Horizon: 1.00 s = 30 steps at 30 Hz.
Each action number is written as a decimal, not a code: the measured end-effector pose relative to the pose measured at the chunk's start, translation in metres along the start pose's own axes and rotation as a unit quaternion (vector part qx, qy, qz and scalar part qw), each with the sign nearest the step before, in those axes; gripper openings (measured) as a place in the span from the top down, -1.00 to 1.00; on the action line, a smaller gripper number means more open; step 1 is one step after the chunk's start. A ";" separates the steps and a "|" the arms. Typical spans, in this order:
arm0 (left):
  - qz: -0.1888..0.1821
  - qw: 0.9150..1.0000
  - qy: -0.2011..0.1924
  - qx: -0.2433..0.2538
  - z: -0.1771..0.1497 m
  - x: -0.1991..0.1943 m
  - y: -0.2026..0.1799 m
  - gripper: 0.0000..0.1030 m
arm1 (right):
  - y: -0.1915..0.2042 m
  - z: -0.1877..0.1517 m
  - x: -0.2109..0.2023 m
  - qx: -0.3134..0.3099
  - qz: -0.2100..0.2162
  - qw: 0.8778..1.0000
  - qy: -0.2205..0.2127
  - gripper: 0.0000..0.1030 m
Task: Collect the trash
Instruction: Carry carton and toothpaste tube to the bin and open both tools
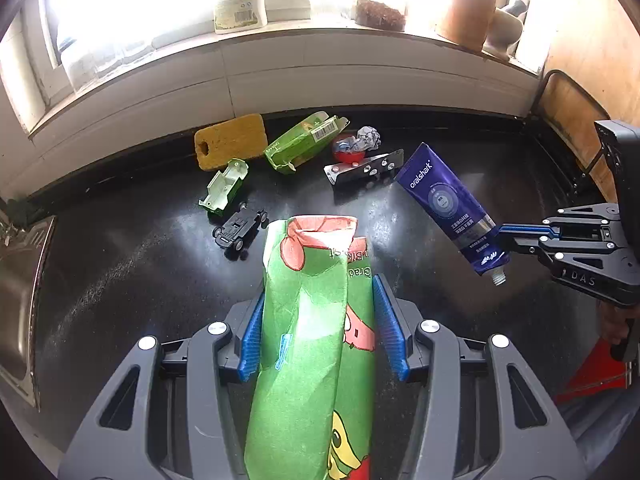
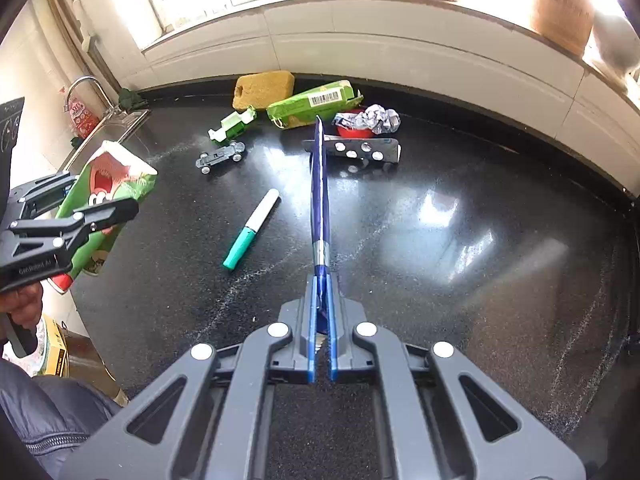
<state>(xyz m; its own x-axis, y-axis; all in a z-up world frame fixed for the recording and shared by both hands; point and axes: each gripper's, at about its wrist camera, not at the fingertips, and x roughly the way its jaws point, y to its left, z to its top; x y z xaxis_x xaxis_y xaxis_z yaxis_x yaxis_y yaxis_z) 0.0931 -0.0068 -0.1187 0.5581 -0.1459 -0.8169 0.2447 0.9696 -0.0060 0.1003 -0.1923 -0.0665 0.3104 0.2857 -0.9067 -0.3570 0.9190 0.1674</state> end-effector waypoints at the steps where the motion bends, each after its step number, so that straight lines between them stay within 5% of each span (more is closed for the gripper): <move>1: 0.001 1.000 -0.001 -0.001 -0.002 -0.002 0.000 0.05 | 0.001 0.000 -0.002 0.000 -0.002 1.000 -0.003 0.89; 19: 0.041 0.998 -0.010 -0.042 -0.014 -0.022 0.026 0.05 | 0.038 0.029 -0.015 -0.051 0.013 0.998 -0.031 0.89; 26: 0.088 0.990 -0.011 -0.113 -0.044 -0.045 0.069 0.05 | 0.105 0.055 -0.012 -0.127 0.066 0.989 -0.032 0.89; 30: 0.133 0.976 -0.006 -0.173 -0.082 -0.070 0.104 0.05 | 0.165 0.062 -0.003 -0.189 0.112 0.975 -0.023 0.89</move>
<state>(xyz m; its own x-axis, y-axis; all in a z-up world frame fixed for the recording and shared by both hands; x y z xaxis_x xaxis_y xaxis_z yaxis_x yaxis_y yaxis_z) 0.0145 0.1205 -0.1096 0.5760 0.1188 -0.8088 -0.1903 0.9817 0.0087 0.0954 -0.0245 -0.0123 0.2241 0.4870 -0.8441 -0.7168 0.6692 0.1958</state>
